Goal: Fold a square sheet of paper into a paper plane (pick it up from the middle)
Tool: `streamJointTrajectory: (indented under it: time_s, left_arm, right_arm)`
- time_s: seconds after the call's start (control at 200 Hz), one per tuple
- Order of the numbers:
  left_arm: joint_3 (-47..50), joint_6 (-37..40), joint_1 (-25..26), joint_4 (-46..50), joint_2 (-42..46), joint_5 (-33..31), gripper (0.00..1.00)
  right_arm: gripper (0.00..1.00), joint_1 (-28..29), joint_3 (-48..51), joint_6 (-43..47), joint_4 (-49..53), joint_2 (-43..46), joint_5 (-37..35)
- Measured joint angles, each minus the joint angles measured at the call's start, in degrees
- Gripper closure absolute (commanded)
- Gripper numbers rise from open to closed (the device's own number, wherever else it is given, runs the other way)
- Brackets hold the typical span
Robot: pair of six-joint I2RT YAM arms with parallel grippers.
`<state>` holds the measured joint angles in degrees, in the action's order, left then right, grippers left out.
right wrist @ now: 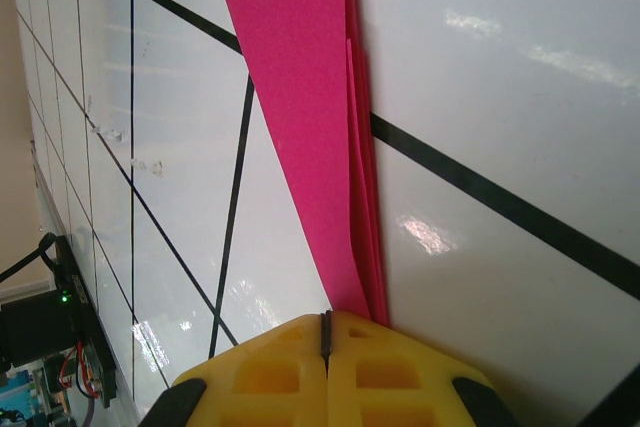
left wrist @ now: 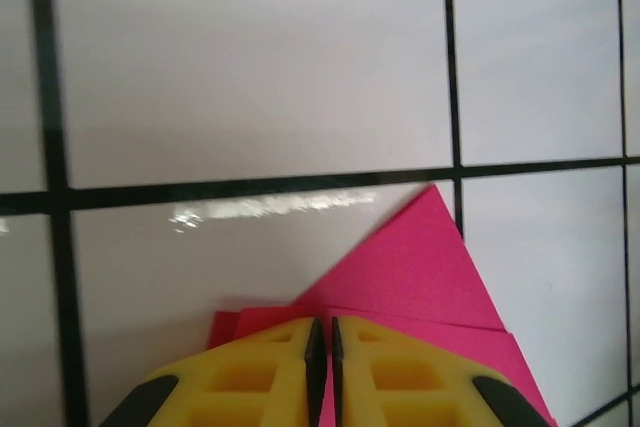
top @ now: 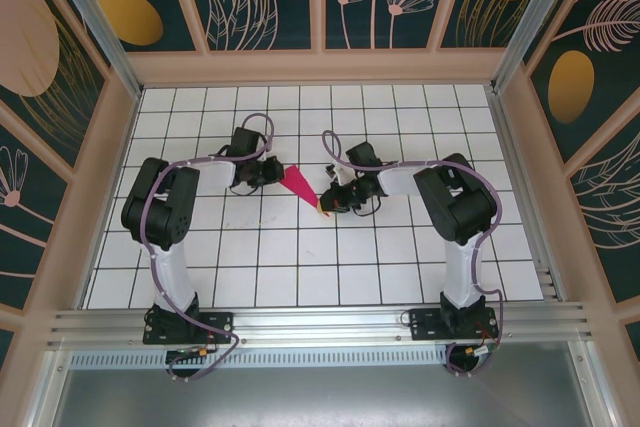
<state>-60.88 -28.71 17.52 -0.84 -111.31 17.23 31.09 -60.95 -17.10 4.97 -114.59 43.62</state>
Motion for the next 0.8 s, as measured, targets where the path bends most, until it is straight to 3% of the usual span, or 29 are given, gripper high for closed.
streamJointTrajectory:
  time_s: [0.175,0.29,0.53,0.686,0.801]
  left_arm:
    - [0.02,-0.96,-4.22,0.50,1.68,-10.19,0.78]
    - [0.37,-2.05,-6.08,1.07,4.22,-13.38,0.76]
    - [6.05,-6.84,-4.68,-2.03,11.78,-7.10,0.75]
    - [8.46,-10.47,-0.76,-2.56,13.60,-4.13,0.75]
    - [8.79,-13.22,3.04,-3.43,13.77,-3.04,0.75]
  right_arm:
    - [1.00,0.00,0.00,-0.02,-0.02,0.00,0.02]
    - [1.00,0.00,0.00,-0.20,-0.04,0.00,0.02]
    - [1.00,0.00,0.07,-0.68,-0.15,0.00,0.09]
    - [1.00,-0.02,0.96,-1.14,-1.70,0.55,0.26]
    - [0.90,0.00,1.03,-1.99,-1.99,0.96,0.17]
